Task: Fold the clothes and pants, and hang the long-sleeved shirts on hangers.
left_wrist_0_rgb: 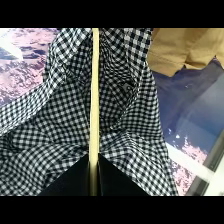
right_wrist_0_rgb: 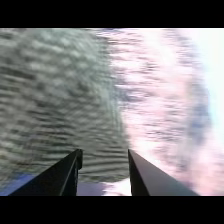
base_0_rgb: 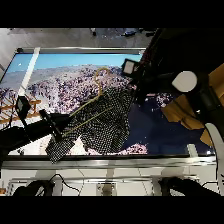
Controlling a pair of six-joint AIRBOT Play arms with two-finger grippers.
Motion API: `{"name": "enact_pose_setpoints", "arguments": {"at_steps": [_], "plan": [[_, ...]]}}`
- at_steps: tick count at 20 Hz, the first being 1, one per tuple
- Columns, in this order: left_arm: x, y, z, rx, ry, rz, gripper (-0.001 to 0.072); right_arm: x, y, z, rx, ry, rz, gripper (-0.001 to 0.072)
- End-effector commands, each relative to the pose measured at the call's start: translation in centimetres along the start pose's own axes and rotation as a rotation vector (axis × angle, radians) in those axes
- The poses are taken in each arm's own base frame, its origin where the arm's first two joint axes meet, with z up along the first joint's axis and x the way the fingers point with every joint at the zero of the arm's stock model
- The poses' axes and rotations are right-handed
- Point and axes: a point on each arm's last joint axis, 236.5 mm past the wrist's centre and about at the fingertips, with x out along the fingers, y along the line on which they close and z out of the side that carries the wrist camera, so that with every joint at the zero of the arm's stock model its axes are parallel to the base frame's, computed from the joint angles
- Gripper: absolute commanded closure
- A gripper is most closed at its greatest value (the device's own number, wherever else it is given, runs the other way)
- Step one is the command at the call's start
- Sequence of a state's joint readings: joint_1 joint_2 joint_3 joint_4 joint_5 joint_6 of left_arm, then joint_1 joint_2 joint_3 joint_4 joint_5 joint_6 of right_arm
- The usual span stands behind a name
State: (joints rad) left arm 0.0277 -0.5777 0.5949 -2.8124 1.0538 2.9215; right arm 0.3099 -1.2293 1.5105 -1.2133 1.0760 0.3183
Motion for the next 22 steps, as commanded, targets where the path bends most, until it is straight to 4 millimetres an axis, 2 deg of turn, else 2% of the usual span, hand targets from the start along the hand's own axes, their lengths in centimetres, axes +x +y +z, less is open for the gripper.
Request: {"name": "enact_pose_setpoints", "arguments": {"at_steps": [1,5,8,10,12,13,15,19,20,21,22], "plan": [[0.0,-0.6,0.0,-0.002,-0.002,-0.024,0.0671,-0.3,-2.4,-0.4,-0.065,-0.104,-0.043,0.0343],[0.0,-0.8,0.2,-0.010,-0.013,-0.032,0.0671,4.0,2.1,0.0,-0.062,-0.130,0.157,0.0345],[0.0,-0.9,0.3,-0.009,-0.014,-0.035,0.0671,6.8,3.8,1.8,-0.092,-0.153,0.190,0.0345],[0.0,-0.9,0.3,-0.010,-0.014,-0.036,0.0671,7.8,4.6,3.3,-0.128,-0.179,0.191,0.0345],[0.0,-0.9,0.3,-0.010,-0.014,-0.036,0.0671,8.0,5.8,4.8,-0.129,-0.215,0.220,0.0346],[0.0,-0.9,0.3,-0.009,-0.014,-0.035,0.0671,8.0,6.4,5.3,-0.133,-0.225,0.237,0.0382],[0.0,-0.9,0.3,-0.009,-0.013,-0.035,0.0671,7.8,7.0,6.4,-0.123,-0.247,0.249,0.0662],[0.0,-0.4,0.3,-0.014,-0.017,-0.015,0.0669,7.6,5.8,6.5,-0.052,-0.229,0.200,0.0671],[0.0,-0.1,0.4,-0.014,-0.020,-0.004,0.0611,7.6,5.5,6.0,-0.044,-0.208,0.190,0.0671],[0.0,0.2,0.6,-0.033,-0.026,0.014,0.0412,7.7,5.2,5.3,-0.035,-0.179,0.180,0.0671],[-0.2,0.9,1.0,-0.078,-0.038,0.046,0.0134,7.7,4.9,4.7,-0.026,-0.156,0.172,0.0671]]}}
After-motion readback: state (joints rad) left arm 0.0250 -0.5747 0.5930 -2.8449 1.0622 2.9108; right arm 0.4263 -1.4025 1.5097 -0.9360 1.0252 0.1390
